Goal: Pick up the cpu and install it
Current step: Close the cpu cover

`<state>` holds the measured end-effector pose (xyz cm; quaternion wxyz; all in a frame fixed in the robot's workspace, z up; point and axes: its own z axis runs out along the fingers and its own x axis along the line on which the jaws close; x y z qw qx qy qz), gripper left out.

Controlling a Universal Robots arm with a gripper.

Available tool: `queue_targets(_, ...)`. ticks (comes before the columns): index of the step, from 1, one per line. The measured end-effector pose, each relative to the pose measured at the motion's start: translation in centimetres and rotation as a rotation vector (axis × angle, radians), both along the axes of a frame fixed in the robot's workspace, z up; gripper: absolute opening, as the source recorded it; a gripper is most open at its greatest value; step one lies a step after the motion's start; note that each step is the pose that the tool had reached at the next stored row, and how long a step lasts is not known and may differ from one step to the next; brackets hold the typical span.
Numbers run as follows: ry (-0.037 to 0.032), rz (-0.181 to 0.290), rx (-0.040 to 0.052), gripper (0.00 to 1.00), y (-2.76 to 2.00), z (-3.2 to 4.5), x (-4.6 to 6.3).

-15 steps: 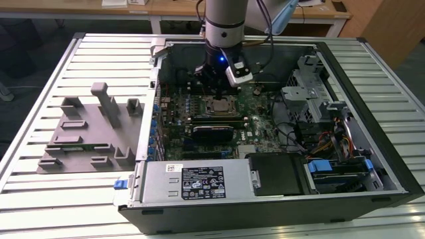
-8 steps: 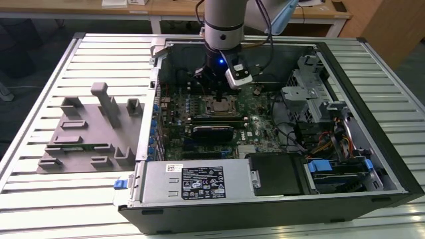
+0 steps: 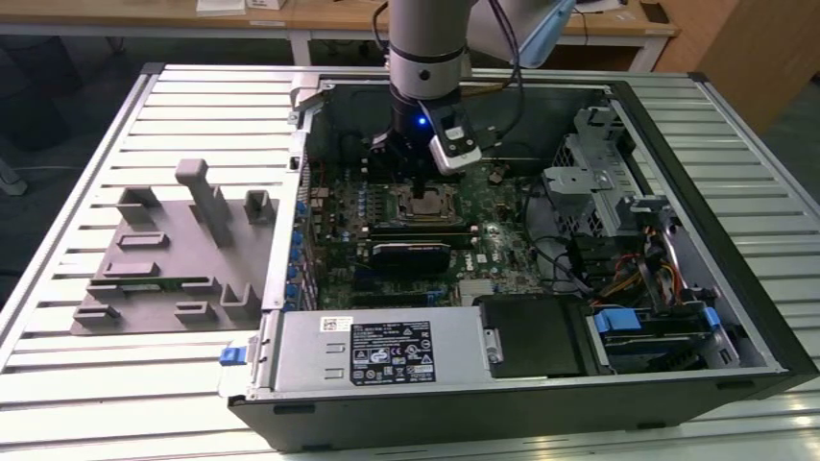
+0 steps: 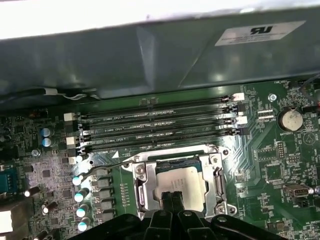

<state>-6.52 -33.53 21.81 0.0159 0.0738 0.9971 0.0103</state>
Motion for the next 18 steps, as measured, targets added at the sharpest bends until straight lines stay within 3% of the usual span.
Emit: queue_targets(18, 0.0001, 0.019, -0.0029, 0.11, 0.0, -0.59, -1.01)
